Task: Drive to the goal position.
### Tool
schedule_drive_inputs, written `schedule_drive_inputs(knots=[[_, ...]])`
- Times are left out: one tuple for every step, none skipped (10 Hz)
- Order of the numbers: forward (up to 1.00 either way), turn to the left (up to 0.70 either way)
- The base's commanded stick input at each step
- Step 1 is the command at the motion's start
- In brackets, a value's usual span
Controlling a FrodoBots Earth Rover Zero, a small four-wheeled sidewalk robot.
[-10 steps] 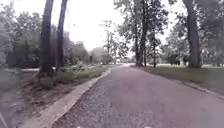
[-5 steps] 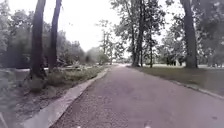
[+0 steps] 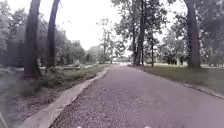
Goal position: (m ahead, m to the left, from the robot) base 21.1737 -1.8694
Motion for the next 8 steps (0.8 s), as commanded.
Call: schedule_drive_inputs(knots=[[0.70,0.00],[0.70,0.00],[0.70,0.00],[0.70,0.00],[0.70,0.00],[0.70,0.00],[0.70,0.00],[0.70,0.00]])
